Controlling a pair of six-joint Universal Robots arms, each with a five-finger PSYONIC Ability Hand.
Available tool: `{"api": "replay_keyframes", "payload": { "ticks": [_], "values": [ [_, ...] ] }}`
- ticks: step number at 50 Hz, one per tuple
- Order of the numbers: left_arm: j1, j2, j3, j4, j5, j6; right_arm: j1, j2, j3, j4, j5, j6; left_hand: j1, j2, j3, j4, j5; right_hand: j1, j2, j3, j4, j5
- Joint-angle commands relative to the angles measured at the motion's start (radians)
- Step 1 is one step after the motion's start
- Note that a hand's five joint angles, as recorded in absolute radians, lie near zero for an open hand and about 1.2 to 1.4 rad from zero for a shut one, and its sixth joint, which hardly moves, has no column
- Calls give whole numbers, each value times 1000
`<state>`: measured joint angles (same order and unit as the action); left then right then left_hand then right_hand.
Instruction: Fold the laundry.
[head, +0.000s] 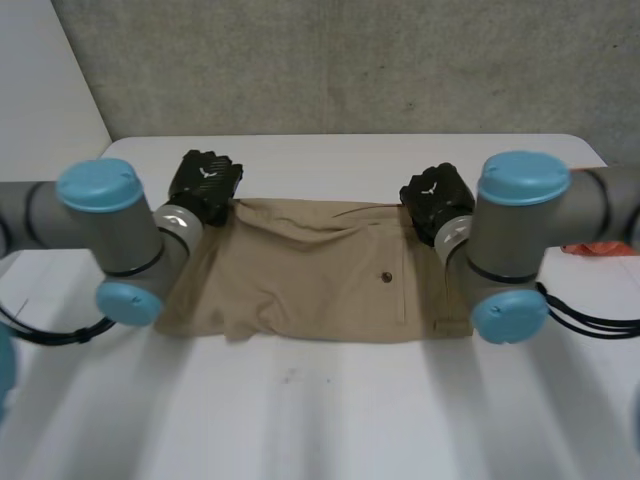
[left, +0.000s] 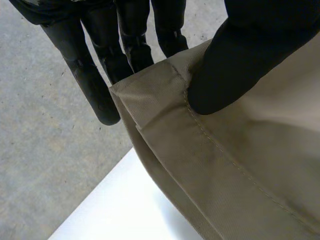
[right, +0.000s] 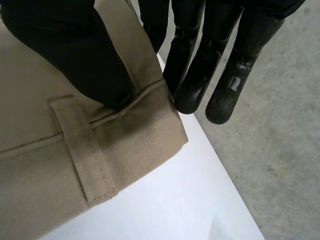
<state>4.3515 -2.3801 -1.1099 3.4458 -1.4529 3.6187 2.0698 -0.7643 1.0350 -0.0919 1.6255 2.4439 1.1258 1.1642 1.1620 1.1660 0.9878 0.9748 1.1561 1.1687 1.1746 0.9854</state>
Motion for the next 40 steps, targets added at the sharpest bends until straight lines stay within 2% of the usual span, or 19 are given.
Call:
{"api": "replay_keyframes", "payload": {
  "ticks": [1,3,5,9,10,14,18,23,29,40],
  "values": [
    [-12,-159,183,87,-3,23,0,210,-223,-6,99,-49,-590,-628,-626,-630,-626,-708,-889,-902,-907,-893],
    [-18,-157,179,105,-3,24,1,209,-259,-11,148,-46,-951,-990,-987,-991,-988,-800,-982,-994,-1000,-985],
    [-32,-137,156,115,-3,21,0,185,-259,-14,163,-33,-951,-990,-987,-991,-988,-800,-982,-994,-1000,-985],
    [-49,-36,52,115,-6,9,-16,31,-182,1,151,52,-951,-990,-987,-991,-988,-800,-982,-994,-1000,-985],
    [-49,-6,21,113,-4,9,-16,-52,-117,6,136,90,-951,-990,-987,-991,-988,-800,-982,-994,-1000,-985],
    [-49,154,-148,115,-1,8,-22,-244,73,65,59,130,-951,-990,-987,-991,-988,-800,-982,-994,-1000,-985],
    [-49,274,-309,113,-1,-2,-62,-328,247,182,-25,162,-951,-990,-987,-991,-988,-800,-982,-994,-1000,-985],
    [-44,373,-486,115,2,-31,-91,-346,421,184,-67,243,-951,-990,-987,-991,-988,-793,-974,-987,-993,-978],
    [-47,397,-561,118,2,-64,-99,-340,543,43,-120,299,-951,-990,-987,-991,-988,-594,-775,-788,-794,-779],
    [-41,389,-574,124,0,-89,-114,-244,545,-80,-154,314,-951,-990,-987,-991,-988,-420,-601,-614,-620,-605]
  ]
}}
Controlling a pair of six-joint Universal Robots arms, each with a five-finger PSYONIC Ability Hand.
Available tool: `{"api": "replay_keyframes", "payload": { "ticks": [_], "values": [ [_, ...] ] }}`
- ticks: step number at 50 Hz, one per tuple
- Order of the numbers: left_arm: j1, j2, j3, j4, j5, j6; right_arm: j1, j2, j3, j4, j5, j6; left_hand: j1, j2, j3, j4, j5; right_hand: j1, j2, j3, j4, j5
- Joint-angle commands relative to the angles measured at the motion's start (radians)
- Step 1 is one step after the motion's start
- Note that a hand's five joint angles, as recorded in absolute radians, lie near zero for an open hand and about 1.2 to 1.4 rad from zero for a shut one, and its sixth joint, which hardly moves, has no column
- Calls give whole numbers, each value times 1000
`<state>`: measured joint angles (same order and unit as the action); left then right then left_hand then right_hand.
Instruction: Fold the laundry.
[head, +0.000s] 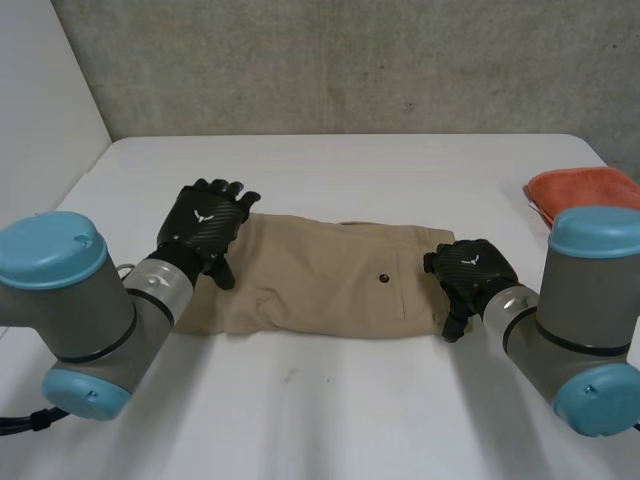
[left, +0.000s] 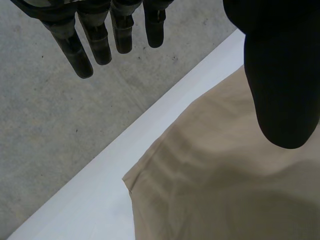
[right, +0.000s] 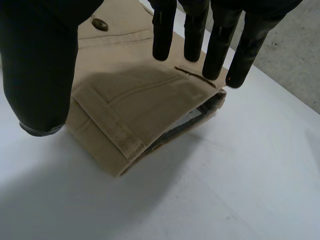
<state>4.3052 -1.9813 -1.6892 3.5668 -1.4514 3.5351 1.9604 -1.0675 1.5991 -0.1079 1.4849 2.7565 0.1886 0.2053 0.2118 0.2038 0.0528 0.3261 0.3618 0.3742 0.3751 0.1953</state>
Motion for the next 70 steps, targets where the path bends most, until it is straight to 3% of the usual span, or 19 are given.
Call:
{"api": "replay_keyframes", "payload": {
  "ticks": [1,7,11,15,23,28,32,35,44,48,52,53,54,55,56,58,67,70],
  "values": [
    [7,-10,5,3,-1,-5,-9,67,-21,-68,-14,0,-14,-31,-37,-29,-53,229,193,180,180,185],
    [7,-14,5,3,-1,-5,-15,109,-39,-81,-15,2,-14,-31,-37,-29,-53,390,354,341,341,346],
    [4,-16,3,3,-3,-5,-25,113,-41,-96,-9,-5,-14,-31,-37,-29,-53,1069,1033,1021,1020,1025],
    [1,-11,0,1,-6,-5,-77,86,-13,-121,-8,-5,-14,-31,-37,-29,-53,1070,1034,1022,1021,1026],
    [7,25,-17,1,-4,-5,-222,-98,73,-101,-21,-81,-14,-31,-37,-29,-53,1070,1034,1022,1021,1026],
    [5,41,-24,-2,-6,-5,-334,-135,94,-96,-21,-278,-14,-31,-37,-29,-53,1070,1034,1022,1021,1026],
    [4,48,-24,-8,-6,-5,-341,-137,65,-90,-9,-429,-14,-31,-37,-29,-53,1070,1034,1022,1021,1026],
    [1,48,-24,-9,-7,-7,-293,-143,35,-87,-11,-483,-14,-31,-37,-29,-53,1070,1034,1022,1021,1026],
    [-2,68,-6,-9,-12,-27,90,-131,-106,-99,-52,-491,-14,-31,-37,-29,-53,1070,1034,1022,1021,1026],
    [-4,90,11,-8,-14,-87,259,-51,-119,-92,-178,-503,-14,-31,-37,-29,-53,1070,1034,1022,1021,1026],
    [-9,96,45,-9,-15,-153,348,15,-123,-70,-291,-485,-14,-31,-37,-29,-53,1070,1034,1022,1021,1026],
    [-12,96,61,-9,-15,-172,348,18,-122,-62,-304,-482,-14,-31,-37,-29,-53,958,922,910,909,914],
    [-13,95,74,-9,-15,-182,348,17,-122,-55,-316,-473,-14,-31,-37,-29,-53,698,662,650,649,654],
    [-15,94,85,-11,-15,-191,345,8,-123,-47,-319,-439,-14,-31,-37,-29,-53,88,52,40,39,44],
    [-19,93,95,-13,-15,-197,344,4,-126,-47,-314,-414,-14,-31,-37,-29,-53,-152,-187,-200,-201,-195],
    [-36,90,134,-28,-14,-219,333,-3,-134,-47,-301,-349,-14,-31,-37,-29,-53,-152,-187,-200,-201,-195],
    [-165,-28,312,-167,-3,-283,114,-125,-172,-18,-206,251,-4,-21,-28,-20,-43,-152,-187,-200,-201,-195],
    [-205,-105,376,-242,-9,-292,95,-74,-200,34,-199,276,10,-6,-13,-5,-29,-152,-187,-200,-201,-195]
  ]
}}
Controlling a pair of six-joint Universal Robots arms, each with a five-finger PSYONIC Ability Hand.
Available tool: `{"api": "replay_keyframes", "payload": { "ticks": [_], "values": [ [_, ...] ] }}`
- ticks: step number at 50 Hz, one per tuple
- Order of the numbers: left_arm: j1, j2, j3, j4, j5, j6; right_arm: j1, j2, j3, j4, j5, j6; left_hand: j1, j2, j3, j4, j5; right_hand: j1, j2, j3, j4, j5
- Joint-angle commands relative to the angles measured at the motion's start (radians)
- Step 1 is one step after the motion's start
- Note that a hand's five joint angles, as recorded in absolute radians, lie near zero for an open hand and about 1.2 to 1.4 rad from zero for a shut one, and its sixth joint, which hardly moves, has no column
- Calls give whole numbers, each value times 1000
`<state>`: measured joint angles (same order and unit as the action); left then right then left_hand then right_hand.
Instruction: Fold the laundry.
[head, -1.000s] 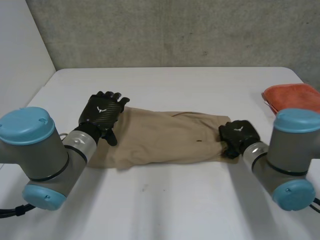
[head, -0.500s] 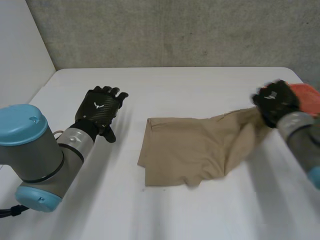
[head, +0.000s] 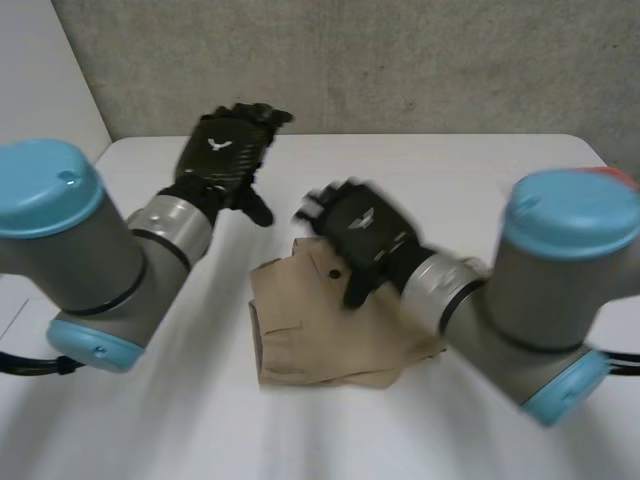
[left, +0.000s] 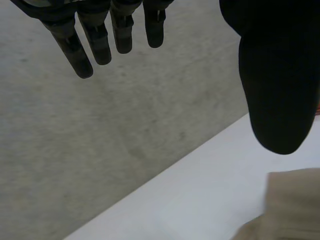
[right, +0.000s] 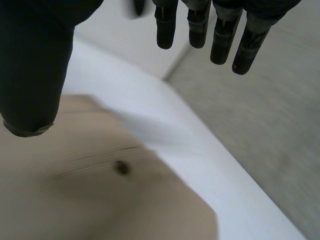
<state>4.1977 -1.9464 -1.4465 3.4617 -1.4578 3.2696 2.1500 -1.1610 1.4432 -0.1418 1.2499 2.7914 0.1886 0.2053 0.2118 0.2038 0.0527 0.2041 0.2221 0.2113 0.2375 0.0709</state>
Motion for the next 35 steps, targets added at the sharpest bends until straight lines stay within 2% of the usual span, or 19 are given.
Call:
{"api": "replay_keyframes", "payload": {
  "ticks": [1,6,12,21,30,35],
  "values": [
    [-105,-164,147,-159,-6,-27,-94,76,-75,115,39,234,10,-6,-13,-5,-28,-30,-48,-37,-63,-71],
    [-123,-287,195,-311,-82,-25,-97,204,-162,255,52,145,10,-6,-13,-5,-28,-30,-48,-37,-63,-71],
    [-149,-305,179,-339,-159,-18,-96,270,-196,291,71,79,10,-6,-13,-5,-28,-30,-48,-37,-63,-71],
    [-145,-365,182,-345,-161,-8,-90,311,-208,275,86,28,10,-6,-13,-5,-28,-30,-48,-37,-63,-71],
    [-149,-371,195,-345,-158,65,-96,276,-192,257,204,-35,1,-15,-22,-14,-37,-30,-48,-37,-63,-71],
    [-140,-217,184,-345,-118,62,-113,164,-118,165,224,-7,-7,-24,-31,-23,-46,-30,-48,-37,-63,-71]
  ]
}}
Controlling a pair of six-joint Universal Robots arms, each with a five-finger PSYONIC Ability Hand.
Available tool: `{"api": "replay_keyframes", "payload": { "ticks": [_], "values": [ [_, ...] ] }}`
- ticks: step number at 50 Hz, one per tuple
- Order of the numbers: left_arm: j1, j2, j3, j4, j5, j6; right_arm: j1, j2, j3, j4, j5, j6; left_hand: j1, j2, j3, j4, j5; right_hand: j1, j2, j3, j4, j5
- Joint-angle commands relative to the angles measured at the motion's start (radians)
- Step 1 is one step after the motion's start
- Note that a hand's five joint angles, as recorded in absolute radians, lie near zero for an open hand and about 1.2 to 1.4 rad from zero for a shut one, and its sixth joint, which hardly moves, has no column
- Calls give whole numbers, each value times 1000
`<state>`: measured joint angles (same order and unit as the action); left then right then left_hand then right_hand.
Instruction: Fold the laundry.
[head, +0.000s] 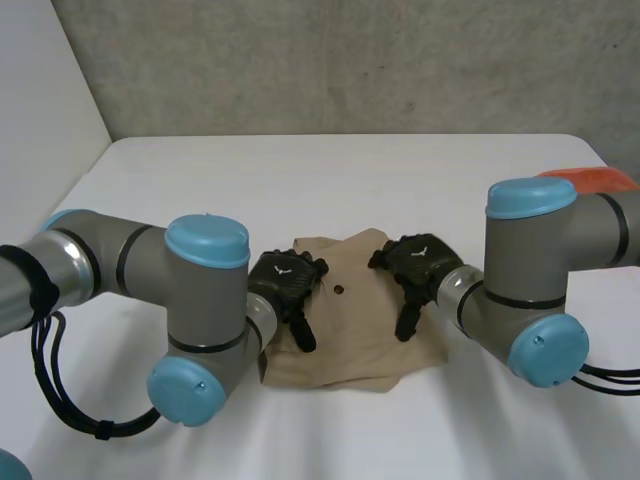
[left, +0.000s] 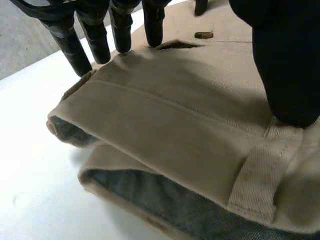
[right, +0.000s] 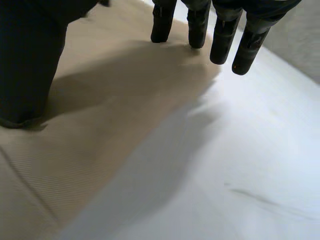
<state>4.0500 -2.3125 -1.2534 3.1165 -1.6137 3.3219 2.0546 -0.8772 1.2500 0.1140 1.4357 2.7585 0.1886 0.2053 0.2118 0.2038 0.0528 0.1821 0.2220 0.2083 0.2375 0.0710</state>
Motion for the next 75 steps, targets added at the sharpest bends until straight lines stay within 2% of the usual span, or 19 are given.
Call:
{"api": "replay_keyframes", "payload": {
  "ticks": [1,5,9,15,19,25,32,44,55,62,66,67,70,75],
  "values": [
    [10,172,-11,1,49,10,-25,-140,95,-111,43,36,-7,-24,-31,-23,-46,-8,-48,-34,-63,-71],
    [21,283,-12,-1,130,7,-65,-259,192,-177,92,127,-7,-24,-31,-23,-46,-8,-48,-34,-63,-71],
    [56,384,-14,-39,228,-27,-92,-312,261,-160,104,206,-4,-21,-28,-20,-43,-8,-48,-34,-63,-71],
    [101,450,5,-176,362,-100,-128,-319,348,-88,74,279,4,-12,-19,-11,-34,-8,-48,-34,-63,-71],
    [102,455,9,-191,397,-113,-142,-319,399,-77,34,291,4,-12,-19,-11,-34,-8,-48,-34,-63,-71],
    [102,453,5,-191,396,-114,-159,-296,447,-131,-52,343,4,-12,-19,-11,-34,-8,-48,-34,-63,-71],
    [107,449,2,-191,396,-114,-149,-232,444,-178,-80,432,1,-15,-22,-14,-37,-8,-48,-34,-63,-71],
    [109,444,-4,-191,397,-116,-117,-145,391,-221,-83,443,1,-15,-22,-14,-37,-8,-48,-34,-63,-71],
    [109,439,-8,-191,397,-116,-85,-144,358,-218,-71,443,4,-12,-19,-11,-34,-8,-48,-34,-63,-71],
    [109,439,-11,-190,397,-116,-71,-212,378,-244,9,363,1,-15,-22,-14,-37,-8,-48,-34,-63,-71],
    [109,439,-9,-190,397,-116,-8,-353,433,-263,14,182,1,-15,-22,-14,-37,-8,-48,-34,-63,-71],
    [109,439,-9,-190,397,-116,24,-373,459,-266,8,93,1,-15,-22,-14,-37,-8,-48,-34,-63,-71],
    [109,439,-9,-190,397,-116,88,-368,508,-273,-4,-69,1,-15,-22,-14,-37,-8,-48,-34,-63,-71],
    [109,439,-9,-190,396,-116,134,-329,549,-341,-6,-129,1,-15,-22,-14,-37,-8,-48,-34,-63,-71]
  ]
}}
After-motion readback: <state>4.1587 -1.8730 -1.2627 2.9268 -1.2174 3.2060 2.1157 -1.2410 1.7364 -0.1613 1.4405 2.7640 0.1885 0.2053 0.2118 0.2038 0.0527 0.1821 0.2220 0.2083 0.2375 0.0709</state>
